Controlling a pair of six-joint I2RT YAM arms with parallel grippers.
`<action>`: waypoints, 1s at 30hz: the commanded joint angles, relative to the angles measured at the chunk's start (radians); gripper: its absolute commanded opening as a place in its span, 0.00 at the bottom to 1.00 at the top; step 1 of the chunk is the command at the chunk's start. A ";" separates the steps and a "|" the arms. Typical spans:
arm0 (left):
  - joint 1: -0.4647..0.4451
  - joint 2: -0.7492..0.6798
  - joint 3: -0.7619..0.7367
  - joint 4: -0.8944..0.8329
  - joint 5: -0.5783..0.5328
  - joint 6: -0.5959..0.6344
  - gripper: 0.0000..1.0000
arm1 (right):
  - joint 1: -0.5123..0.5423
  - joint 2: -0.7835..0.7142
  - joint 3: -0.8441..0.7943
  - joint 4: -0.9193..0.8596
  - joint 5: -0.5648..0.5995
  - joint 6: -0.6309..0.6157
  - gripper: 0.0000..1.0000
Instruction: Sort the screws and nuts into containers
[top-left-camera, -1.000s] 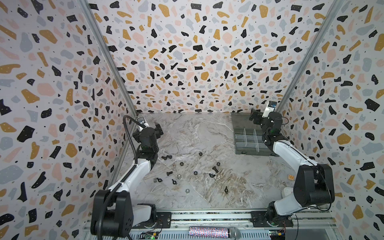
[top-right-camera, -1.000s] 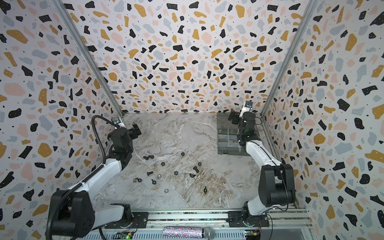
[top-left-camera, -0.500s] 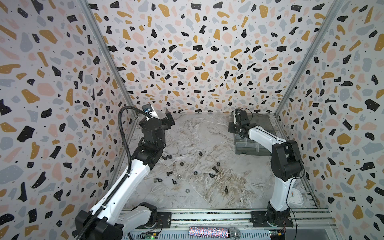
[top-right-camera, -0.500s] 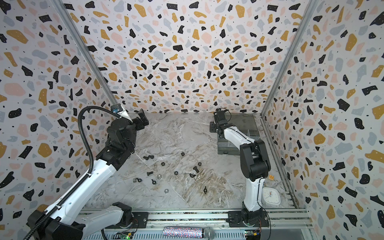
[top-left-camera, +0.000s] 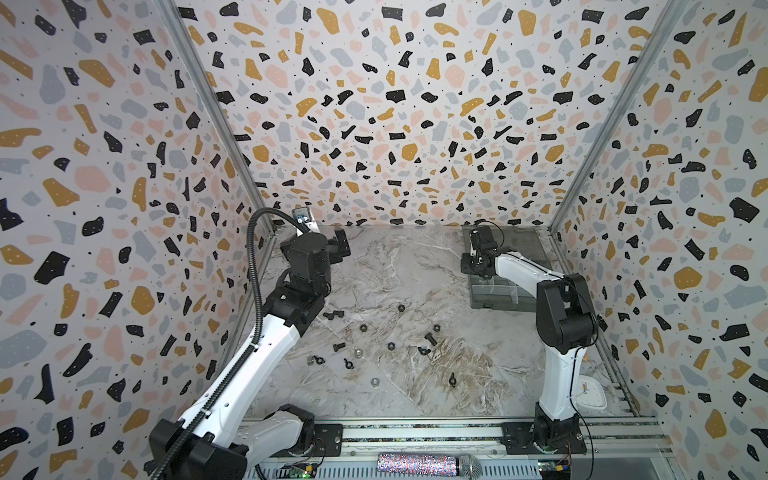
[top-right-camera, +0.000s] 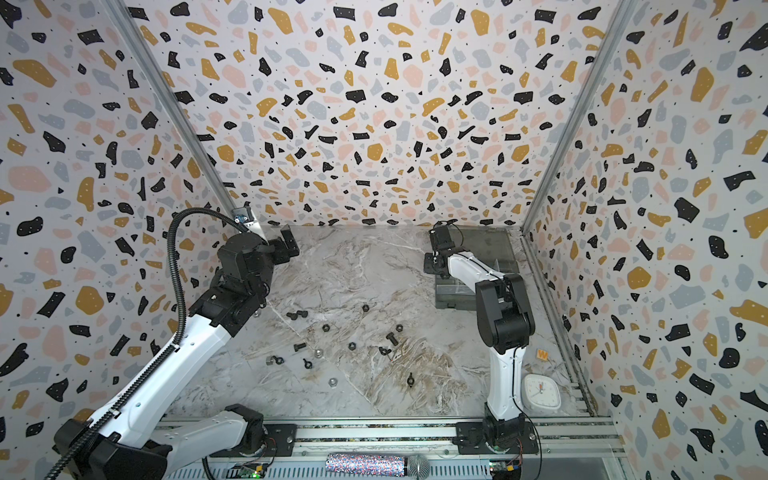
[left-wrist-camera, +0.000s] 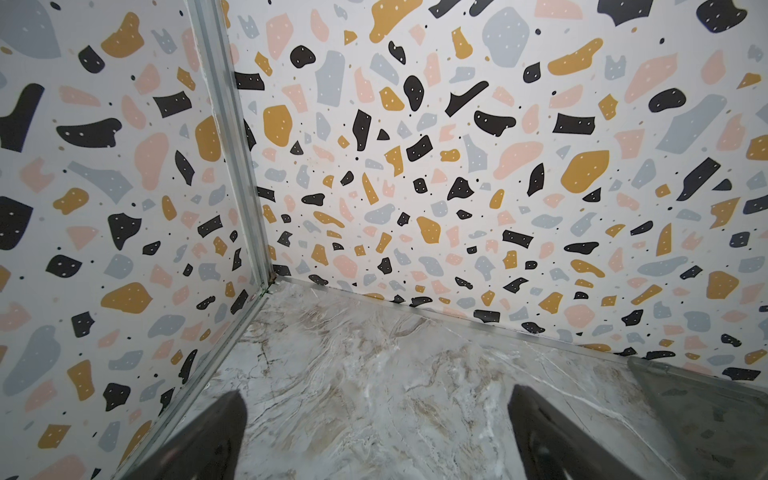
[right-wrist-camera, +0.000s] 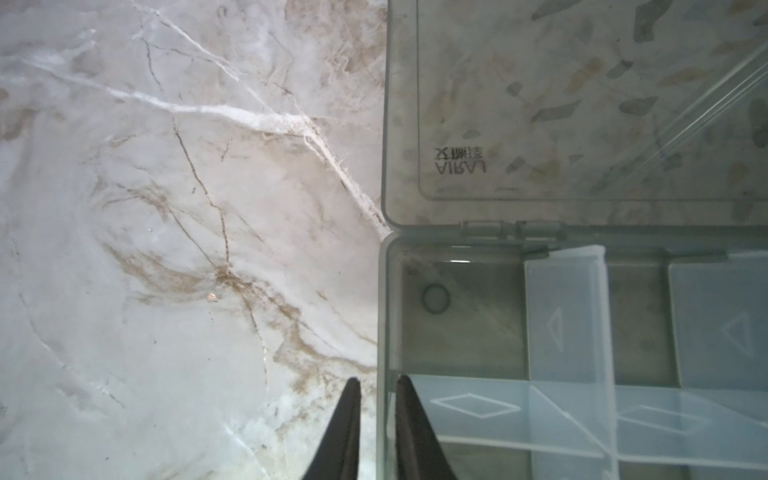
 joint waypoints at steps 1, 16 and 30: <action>-0.002 -0.004 0.010 -0.027 -0.004 0.020 1.00 | 0.006 0.026 0.005 -0.100 -0.034 0.026 0.18; -0.002 -0.011 -0.005 -0.030 -0.004 0.029 1.00 | 0.034 -0.074 -0.077 -0.137 0.009 0.009 0.24; -0.003 0.001 -0.009 0.003 0.013 0.027 1.00 | 0.045 -0.175 -0.100 -0.167 0.072 -0.048 0.31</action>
